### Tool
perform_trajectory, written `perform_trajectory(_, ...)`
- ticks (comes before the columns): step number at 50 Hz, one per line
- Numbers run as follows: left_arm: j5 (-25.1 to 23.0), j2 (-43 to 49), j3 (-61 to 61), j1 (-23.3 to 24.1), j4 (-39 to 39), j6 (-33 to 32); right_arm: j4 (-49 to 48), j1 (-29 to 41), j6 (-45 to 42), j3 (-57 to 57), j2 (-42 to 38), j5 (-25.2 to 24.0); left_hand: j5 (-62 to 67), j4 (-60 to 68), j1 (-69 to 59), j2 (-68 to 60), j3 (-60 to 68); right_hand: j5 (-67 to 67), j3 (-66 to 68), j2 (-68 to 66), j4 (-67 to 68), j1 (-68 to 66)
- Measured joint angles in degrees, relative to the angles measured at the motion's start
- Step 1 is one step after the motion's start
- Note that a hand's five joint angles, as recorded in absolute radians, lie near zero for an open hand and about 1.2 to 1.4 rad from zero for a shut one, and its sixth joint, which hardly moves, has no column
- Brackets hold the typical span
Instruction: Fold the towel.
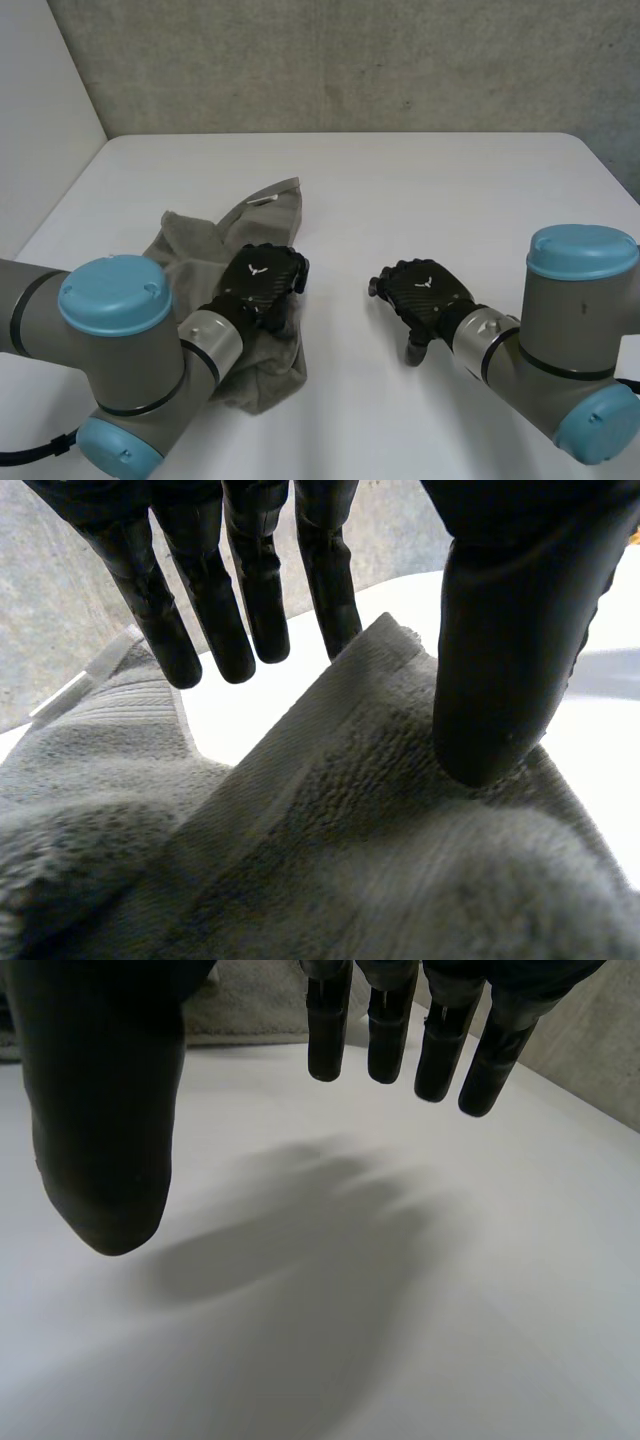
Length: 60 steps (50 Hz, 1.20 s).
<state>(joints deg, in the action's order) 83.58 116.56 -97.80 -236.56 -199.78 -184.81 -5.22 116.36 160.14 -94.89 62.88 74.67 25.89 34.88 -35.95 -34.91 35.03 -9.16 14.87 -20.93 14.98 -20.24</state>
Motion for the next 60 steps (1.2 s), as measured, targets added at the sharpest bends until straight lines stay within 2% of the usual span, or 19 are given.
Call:
perform_trajectory(8,-0.78,-0.36,-0.89,-1.67,-0.08,-5.10,-1.02,-1.28,-2.00,-3.10,2.27,0.01,1.41,2.36,-1.09,-2.43,2.21,-4.96,8.79,-2.17,8.63,-2.81)
perform_trajectory(18,-4.25,-0.08,0.25,-2.60,3.37,-5.44,-0.96,-1.59,-1.92,-2.42,2.47,0.06,1.99,2.68,-1.50,-3.00,2.63,-6.97,10.65,-3.75,10.75,-4.82)
perform_trajectory(26,-4.93,1.27,0.71,-2.68,4.71,-5.41,-0.89,-1.51,-1.81,-2.47,2.12,-0.04,3.26,4.06,-2.80,-4.20,3.99,-9.51,13.53,-7.24,13.42,-7.94)
perform_trajectory(28,-4.94,1.79,0.77,-2.69,4.71,-5.44,-0.89,-1.52,-1.78,-2.58,2.06,-0.10,6.75,7.69,-6.50,-7.98,7.53,-10.22,14.27,-7.92,14.12,-8.80)
perform_trajectory(30,-4.88,2.51,0.97,-2.66,4.64,-5.50,-0.87,-1.55,-1.71,-2.76,2.00,-0.38,18.61,20.49,-18.75,-20.43,19.98,-11.79,16.00,-9.63,15.81,-10.55)
perform_trajectory(32,-4.78,2.96,1.23,-2.64,4.59,-5.54,-0.86,-1.60,-1.65,-2.86,1.98,-0.67,25.90,27.49,-25.84,-27.53,26.77,-12.98,17.15,-10.85,16.95,-11.79)
perform_trajectory(36,-4.40,3.41,2.19,-2.61,4.60,-5.58,-0.85,-1.76,-1.53,-3.00,1.97,-1.68,34.75,37.41,-33.81,-37.40,36.48,-19.42,23.66,-17.63,23.52,-18.19)
perform_trajectory(39,-3.95,2.49,3.33,-2.62,4.82,-5.51,-0.81,-1.88,-1.46,-2.90,1.99,-2.57,37.99,41.99,-36.16,-41.29,40.54,-25.70,29.85,-24.18,29.76,-24.64)
perform_trajectory(45,-3.22,-1.04,6.30,-2.58,6.51,-5.30,-0.71,-2.02,-1.34,-2.36,2.20,-3.50,38.32,42.52,-36.35,-41.44,40.72,-33.55,37.46,-31.47,37.28,-32.69)
perform_trajectory(53,-3.07,-3.63,12.75,-0.91,10.71,-4.82,-0.30,-3.82,-1.31,-1.54,2.91,-3.45,38.32,42.52,-36.36,-41.53,40.82,-33.65,37.64,-31.47,37.42,-32.92)
perform_trajectory(60,-2.91,0.08,21.96,4.82,14.14,-3.27,1.69,-10.85,-1.36,-0.85,5.40,-3.81,38.32,42.53,-36.39,-41.53,40.83,-32.72,37.10,-30.95,36.86,-31.58)
